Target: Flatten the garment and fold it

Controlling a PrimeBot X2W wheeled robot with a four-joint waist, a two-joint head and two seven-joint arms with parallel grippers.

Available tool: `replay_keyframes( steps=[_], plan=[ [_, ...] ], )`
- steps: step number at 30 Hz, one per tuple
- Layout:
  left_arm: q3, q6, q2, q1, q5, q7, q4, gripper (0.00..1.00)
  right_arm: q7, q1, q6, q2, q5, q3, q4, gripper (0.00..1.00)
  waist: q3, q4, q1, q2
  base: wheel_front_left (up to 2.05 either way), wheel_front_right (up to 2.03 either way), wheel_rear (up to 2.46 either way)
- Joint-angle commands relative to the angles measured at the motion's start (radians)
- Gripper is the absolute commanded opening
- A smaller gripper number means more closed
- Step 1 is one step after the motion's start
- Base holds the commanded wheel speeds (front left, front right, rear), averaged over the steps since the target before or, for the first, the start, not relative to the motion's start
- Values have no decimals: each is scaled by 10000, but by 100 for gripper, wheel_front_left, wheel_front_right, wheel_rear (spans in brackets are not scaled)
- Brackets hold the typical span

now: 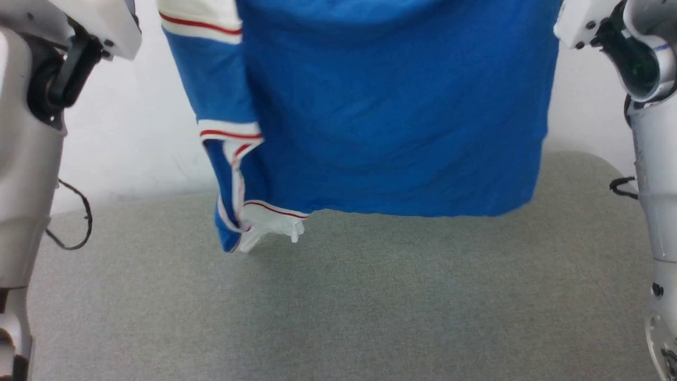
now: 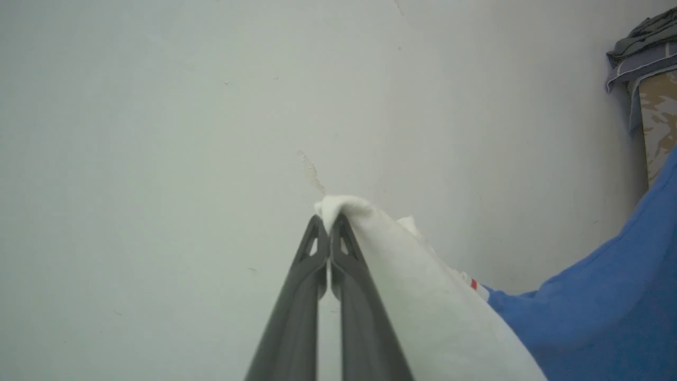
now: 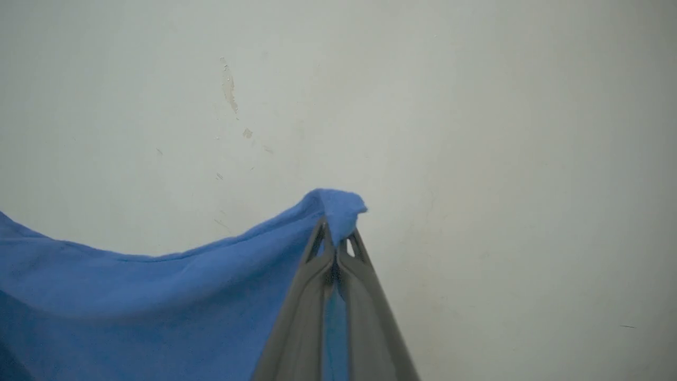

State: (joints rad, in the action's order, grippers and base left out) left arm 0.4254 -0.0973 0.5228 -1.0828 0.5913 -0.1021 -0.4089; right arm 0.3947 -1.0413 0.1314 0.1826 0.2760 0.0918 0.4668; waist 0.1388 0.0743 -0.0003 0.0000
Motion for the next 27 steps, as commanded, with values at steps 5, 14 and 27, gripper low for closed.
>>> replay_keyframes(
  steps=[5,14,27],
  plan=[
    [133,-153,526,-485,13,-617,195,0,592,-573,-7,39,151,-71,14,0,-1082,170,3,0,0,0,0],
    [-99,26,933,-3114,-979,-59,733,0,418,-2848,-7,-188,-971,-713,85,0,-4558,321,3,0,0,0,0],
    [305,-247,370,-6635,-1601,1829,-683,0,-1406,-5808,-7,-758,-2378,-1198,1401,0,-7293,370,3,0,0,0,0]
  ],
)
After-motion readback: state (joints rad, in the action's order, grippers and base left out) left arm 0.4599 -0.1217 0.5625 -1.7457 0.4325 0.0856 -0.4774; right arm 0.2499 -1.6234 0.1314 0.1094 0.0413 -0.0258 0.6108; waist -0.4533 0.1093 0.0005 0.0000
